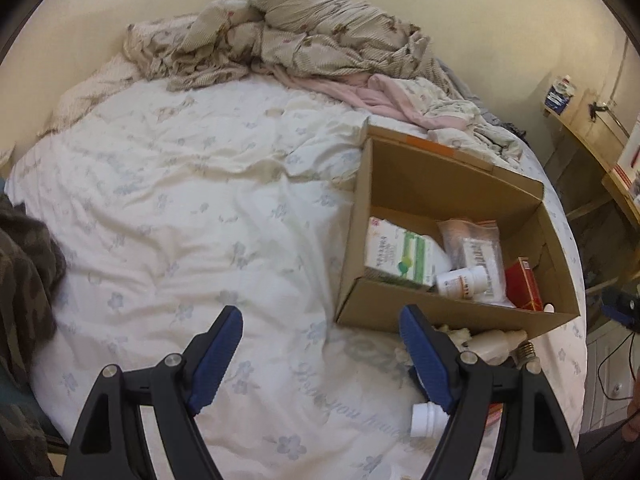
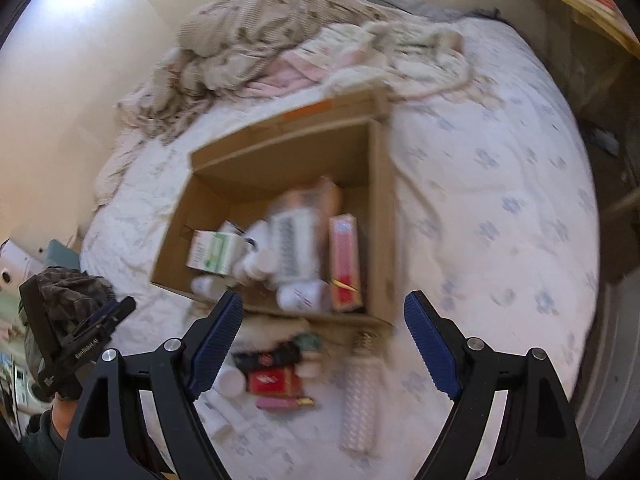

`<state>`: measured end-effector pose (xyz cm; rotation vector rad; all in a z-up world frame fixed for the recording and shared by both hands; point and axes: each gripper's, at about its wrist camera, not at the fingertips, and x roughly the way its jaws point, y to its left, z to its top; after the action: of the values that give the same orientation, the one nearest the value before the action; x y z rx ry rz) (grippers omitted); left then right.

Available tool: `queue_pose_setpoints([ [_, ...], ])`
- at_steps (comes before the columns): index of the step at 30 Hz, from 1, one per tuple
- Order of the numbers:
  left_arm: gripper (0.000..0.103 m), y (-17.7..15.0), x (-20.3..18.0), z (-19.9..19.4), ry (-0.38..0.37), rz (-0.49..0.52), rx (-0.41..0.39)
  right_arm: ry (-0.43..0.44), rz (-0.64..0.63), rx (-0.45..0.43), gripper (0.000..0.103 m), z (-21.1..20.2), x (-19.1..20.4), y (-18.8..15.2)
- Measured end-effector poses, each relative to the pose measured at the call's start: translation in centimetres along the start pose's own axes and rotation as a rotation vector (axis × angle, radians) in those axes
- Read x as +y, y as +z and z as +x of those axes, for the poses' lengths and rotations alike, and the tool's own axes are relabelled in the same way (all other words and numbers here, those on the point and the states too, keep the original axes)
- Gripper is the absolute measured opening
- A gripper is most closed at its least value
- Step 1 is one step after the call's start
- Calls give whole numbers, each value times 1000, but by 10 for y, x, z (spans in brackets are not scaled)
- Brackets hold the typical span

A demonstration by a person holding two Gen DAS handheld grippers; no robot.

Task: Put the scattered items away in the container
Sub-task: 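Grasp the LED corn bulb with right gripper while left gripper grasps a white pill bottle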

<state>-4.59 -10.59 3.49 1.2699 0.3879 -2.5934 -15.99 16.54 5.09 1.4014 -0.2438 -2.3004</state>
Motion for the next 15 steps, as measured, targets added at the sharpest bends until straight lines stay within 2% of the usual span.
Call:
queue_pose_setpoints([
  [5, 81, -3, 20, 6, -8, -100, 30, -39, 18, 37, 86, -2, -19, -8],
  [11, 81, -9, 29, 11, -57, -178, 88, -12, 50, 112, 86, 8, -27, -16],
  [13, 81, -9, 28, 12, -59, -174, 99, -26, 1, 173, 86, 21, -19, -21],
  [15, 81, -11, 24, 15, -48, -153, 117, -83, -54, 243, 85, 38, -10, -30],
])
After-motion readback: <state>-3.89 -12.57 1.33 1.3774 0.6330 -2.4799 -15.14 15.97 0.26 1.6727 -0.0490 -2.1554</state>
